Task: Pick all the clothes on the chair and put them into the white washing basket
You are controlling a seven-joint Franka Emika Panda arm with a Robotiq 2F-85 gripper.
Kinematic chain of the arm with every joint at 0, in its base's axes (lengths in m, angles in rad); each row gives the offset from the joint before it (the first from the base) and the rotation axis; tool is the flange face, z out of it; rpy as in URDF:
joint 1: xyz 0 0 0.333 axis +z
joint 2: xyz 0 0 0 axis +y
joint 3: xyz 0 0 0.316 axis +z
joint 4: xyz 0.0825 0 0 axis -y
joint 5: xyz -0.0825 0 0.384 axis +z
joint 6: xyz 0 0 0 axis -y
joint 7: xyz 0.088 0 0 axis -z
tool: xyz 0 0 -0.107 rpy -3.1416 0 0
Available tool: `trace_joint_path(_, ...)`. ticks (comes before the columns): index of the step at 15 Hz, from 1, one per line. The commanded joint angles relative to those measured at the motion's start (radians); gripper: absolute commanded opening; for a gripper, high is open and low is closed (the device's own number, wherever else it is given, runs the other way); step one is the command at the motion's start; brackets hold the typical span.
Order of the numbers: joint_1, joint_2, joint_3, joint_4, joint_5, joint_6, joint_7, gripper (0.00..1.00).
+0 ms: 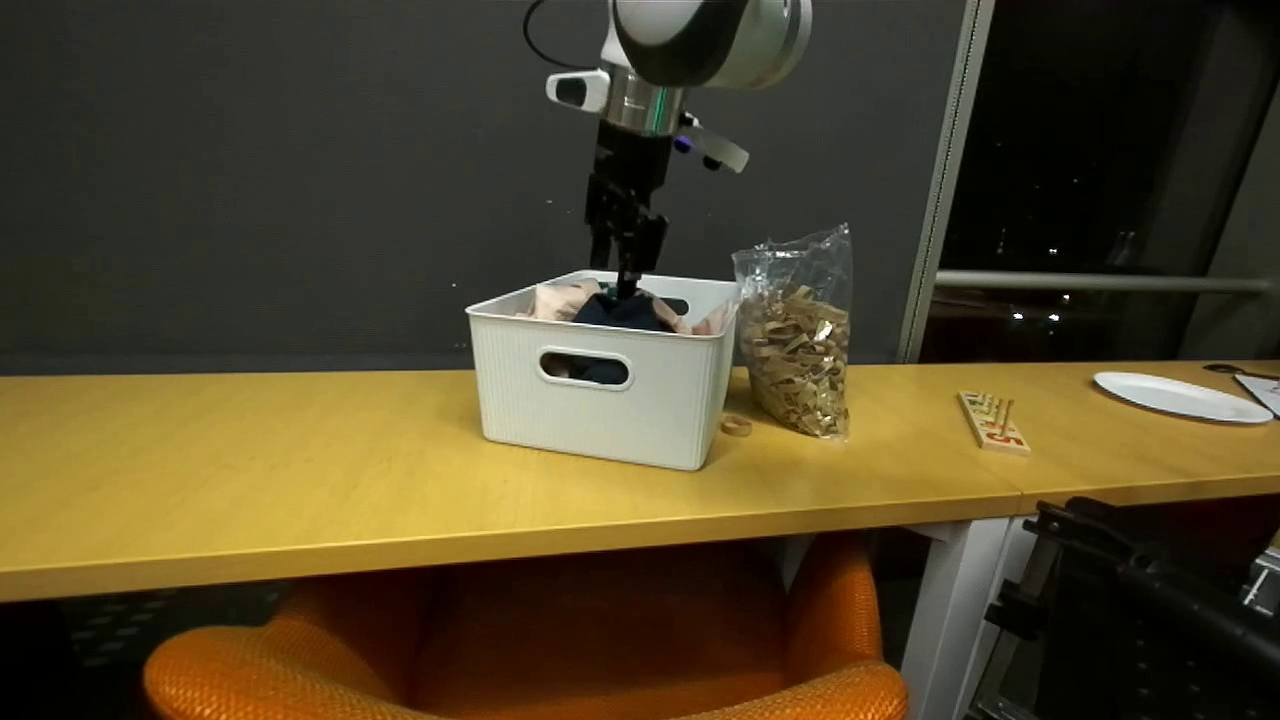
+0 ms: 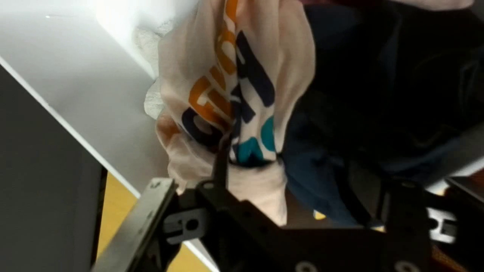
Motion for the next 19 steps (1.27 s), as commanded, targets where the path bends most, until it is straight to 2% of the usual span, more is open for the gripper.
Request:
trace_joint_path(1, 0.037, -0.179, -0.013, -0.174, -0.052, -0.019, 0.139, 1.00)
trace_joint_path(5, 0.056, -0.316, 0.005, -0.324, -0.052, -0.062, 0.314, 1.00)
trace_joint_path(9, 0.067, -0.419, 0.025, -0.482, -0.052, -0.023, 0.487, 1.00)
trace_joint_path(14, 0.070, -0.492, 0.036, -0.622, -0.098, 0.055, 0.655, 1.00)
trace_joint_path(19, 0.077, -0.515, 0.024, -0.702, -0.198, 0.130, 0.811, 1.00)
